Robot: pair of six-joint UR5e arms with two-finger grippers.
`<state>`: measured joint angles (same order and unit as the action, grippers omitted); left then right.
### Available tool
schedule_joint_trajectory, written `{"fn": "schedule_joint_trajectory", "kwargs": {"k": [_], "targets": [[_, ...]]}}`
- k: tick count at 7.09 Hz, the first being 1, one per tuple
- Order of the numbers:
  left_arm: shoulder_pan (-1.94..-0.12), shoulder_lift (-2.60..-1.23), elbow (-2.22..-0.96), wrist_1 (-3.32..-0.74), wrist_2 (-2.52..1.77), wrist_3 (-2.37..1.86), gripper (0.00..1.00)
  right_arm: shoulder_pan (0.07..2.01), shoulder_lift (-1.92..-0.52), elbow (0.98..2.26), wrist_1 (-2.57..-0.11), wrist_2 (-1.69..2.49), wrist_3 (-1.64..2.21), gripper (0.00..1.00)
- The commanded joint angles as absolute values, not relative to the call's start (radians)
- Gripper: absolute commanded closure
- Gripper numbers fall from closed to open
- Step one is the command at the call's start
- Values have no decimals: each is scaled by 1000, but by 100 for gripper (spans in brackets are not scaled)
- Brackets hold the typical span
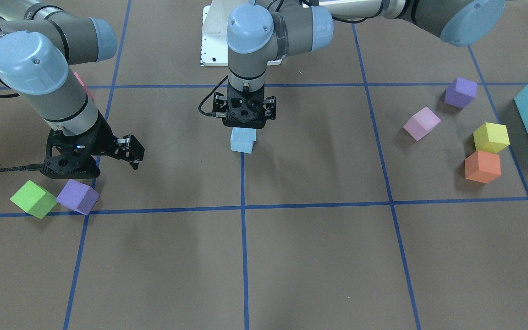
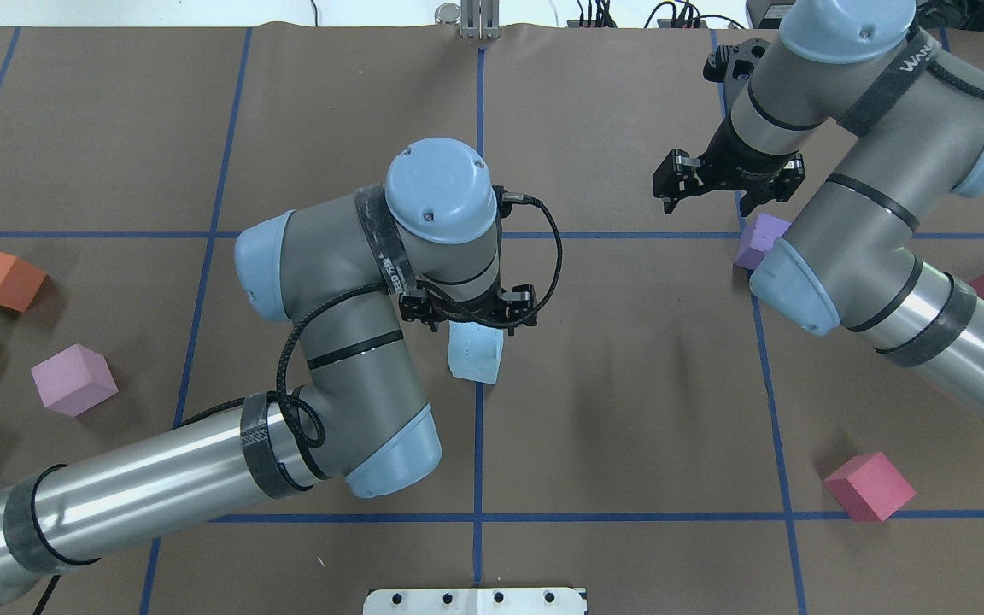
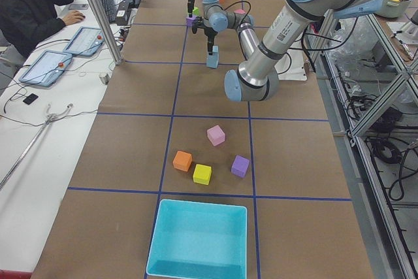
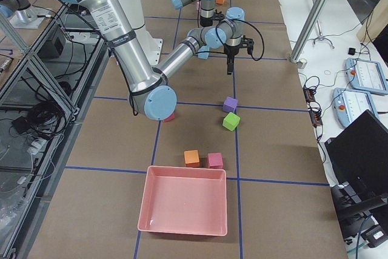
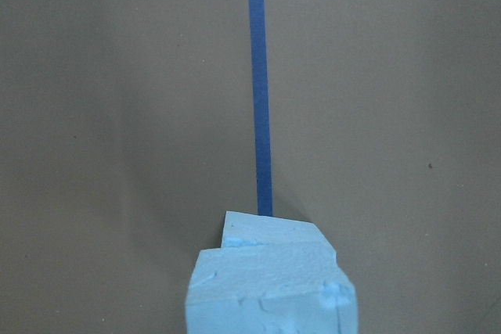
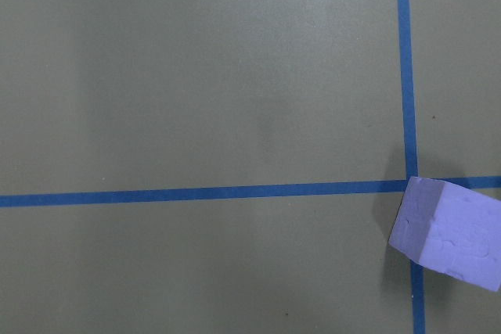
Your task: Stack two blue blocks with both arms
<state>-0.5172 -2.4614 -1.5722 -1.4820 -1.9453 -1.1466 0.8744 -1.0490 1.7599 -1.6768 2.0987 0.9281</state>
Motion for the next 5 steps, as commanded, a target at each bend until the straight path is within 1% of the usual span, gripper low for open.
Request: {"fn": "schedule_joint_trajectory", "kwargs": {"k": [1, 2, 3, 5], "targets": [[-589, -2461, -1592, -1479, -2017, -1123, 2, 871, -1046, 1763, -1677, 2098, 928, 0], [-648, -2456, -1612, -1473, -2048, -1077, 2, 871, -1045, 1766, -1674, 2097, 928, 0], [-714, -2413, -1653, -1473, -2074, -1037, 2, 873, -1042, 1769, -1654, 2097, 928, 0], [-878, -2276, -1725, -1470, -2112, -882, 1, 914, -1057, 1769, -1625, 2079, 846, 0]]}}
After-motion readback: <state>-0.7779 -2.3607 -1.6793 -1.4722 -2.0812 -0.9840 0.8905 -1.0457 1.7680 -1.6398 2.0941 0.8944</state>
